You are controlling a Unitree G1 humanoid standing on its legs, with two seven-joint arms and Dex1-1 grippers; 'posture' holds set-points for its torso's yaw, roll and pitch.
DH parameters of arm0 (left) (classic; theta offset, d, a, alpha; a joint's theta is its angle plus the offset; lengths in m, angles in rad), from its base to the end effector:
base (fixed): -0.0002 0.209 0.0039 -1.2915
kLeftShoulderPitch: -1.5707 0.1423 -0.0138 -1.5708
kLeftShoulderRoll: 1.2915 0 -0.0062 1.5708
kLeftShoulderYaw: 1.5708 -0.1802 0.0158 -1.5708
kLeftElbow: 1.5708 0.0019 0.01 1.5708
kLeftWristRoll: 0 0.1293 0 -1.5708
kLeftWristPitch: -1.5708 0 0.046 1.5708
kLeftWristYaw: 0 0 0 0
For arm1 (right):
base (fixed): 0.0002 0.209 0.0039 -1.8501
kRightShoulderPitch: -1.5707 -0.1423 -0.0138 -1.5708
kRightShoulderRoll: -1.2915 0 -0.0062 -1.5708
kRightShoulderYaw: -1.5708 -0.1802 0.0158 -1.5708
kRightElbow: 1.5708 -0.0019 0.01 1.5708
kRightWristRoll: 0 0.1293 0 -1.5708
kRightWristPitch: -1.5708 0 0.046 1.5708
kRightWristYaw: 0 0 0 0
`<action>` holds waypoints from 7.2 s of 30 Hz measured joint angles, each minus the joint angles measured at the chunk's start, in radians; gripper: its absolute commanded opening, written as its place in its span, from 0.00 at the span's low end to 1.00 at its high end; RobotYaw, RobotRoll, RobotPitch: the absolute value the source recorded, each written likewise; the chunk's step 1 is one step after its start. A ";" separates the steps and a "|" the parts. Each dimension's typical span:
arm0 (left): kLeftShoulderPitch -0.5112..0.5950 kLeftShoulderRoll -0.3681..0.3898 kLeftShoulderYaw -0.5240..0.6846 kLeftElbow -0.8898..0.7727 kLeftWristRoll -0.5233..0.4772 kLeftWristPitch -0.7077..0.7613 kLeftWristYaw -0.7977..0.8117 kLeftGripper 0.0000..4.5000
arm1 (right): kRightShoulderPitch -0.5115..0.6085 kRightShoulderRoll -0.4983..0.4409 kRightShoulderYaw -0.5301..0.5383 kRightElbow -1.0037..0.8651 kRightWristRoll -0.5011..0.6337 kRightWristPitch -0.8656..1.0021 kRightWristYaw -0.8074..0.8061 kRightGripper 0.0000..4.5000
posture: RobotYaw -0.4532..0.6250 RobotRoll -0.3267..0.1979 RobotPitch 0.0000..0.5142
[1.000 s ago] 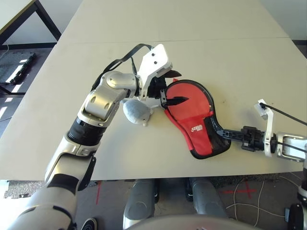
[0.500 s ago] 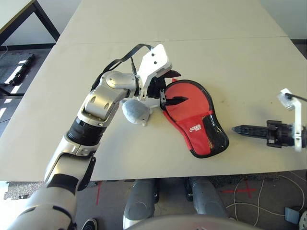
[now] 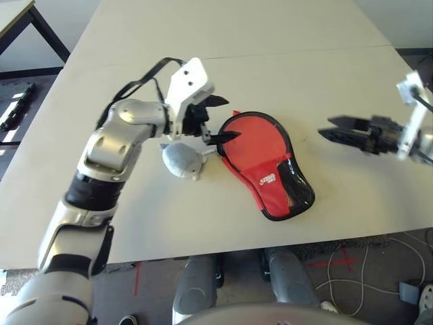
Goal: Store the ping-pong paddle in its case and zip it.
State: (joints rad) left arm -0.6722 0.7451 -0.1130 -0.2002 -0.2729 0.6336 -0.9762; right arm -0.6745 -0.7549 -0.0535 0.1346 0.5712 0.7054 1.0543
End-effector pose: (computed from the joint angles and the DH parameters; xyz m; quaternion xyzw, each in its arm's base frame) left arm 0.2639 0.2067 0.2362 0.2726 0.0442 -0.4755 0.8353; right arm 0.2800 -0.2603 0.2150 -0.0270 0.0829 0.4834 0.8711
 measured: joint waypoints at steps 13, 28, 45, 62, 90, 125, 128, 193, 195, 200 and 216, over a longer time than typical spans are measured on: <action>0.112 0.086 0.058 -0.077 -0.039 0.058 0.017 1.00 | -0.115 0.113 0.219 0.231 -0.238 -0.350 0.210 0.99 | 0.46 0.62 0.43; 0.148 0.124 0.085 -0.118 -0.086 0.110 0.030 1.00 | -0.163 0.205 0.276 0.536 -0.434 -0.663 0.332 0.99 | 0.48 0.62 0.44; 0.194 0.269 0.114 -0.156 -0.129 0.191 -0.004 1.00 | -0.198 0.235 0.276 0.646 -0.512 -0.756 0.294 0.99 | 0.49 0.62 0.44; 0.236 0.262 0.013 -0.055 -0.043 0.096 -0.026 1.00 | -0.202 0.260 0.261 0.642 -0.511 -0.704 0.270 0.99 | 0.47 0.62 0.44; 0.108 0.225 -0.073 0.126 0.118 0.033 -0.072 0.04 | -0.115 0.243 0.256 0.498 -0.514 -0.705 0.223 1.00 | 0.45 0.62 0.44; -0.684 -0.416 -0.145 1.447 0.480 -0.628 0.381 0.03 | -0.024 0.206 0.257 0.306 -0.511 -0.649 0.168 1.00 | 0.32 0.62 0.45; -0.712 -0.467 -0.143 1.483 0.493 -0.650 0.414 0.03 | -0.009 0.199 0.253 0.278 -0.511 -0.631 0.159 1.00 | 0.31 0.62 0.45; -0.225 -0.223 -0.036 0.654 0.327 -0.526 -0.192 0.99 | 0.036 0.222 0.239 0.229 -0.501 -0.595 0.103 1.00 | 0.35 0.62 0.45; -0.184 -0.208 -0.039 0.578 0.306 -0.472 -0.210 0.99 | 0.033 0.221 0.239 0.232 -0.502 -0.595 0.104 1.00 | 0.35 0.62 0.45; -0.089 -0.196 -0.047 0.401 0.262 -0.356 -0.222 0.99 | 0.031 0.222 0.242 0.240 -0.503 -0.596 0.104 1.00 | 0.35 0.62 0.45; -0.030 -0.252 -0.165 0.401 0.277 -0.266 -0.126 0.99 | 0.019 0.218 0.256 0.245 -0.503 -0.596 0.110 1.00 | 0.33 0.62 0.44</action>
State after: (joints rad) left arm -0.7025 0.4929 -0.2782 0.2011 0.0045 0.3680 -1.1019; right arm -0.6553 -0.5372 0.2024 0.3795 0.0685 0.1093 1.1639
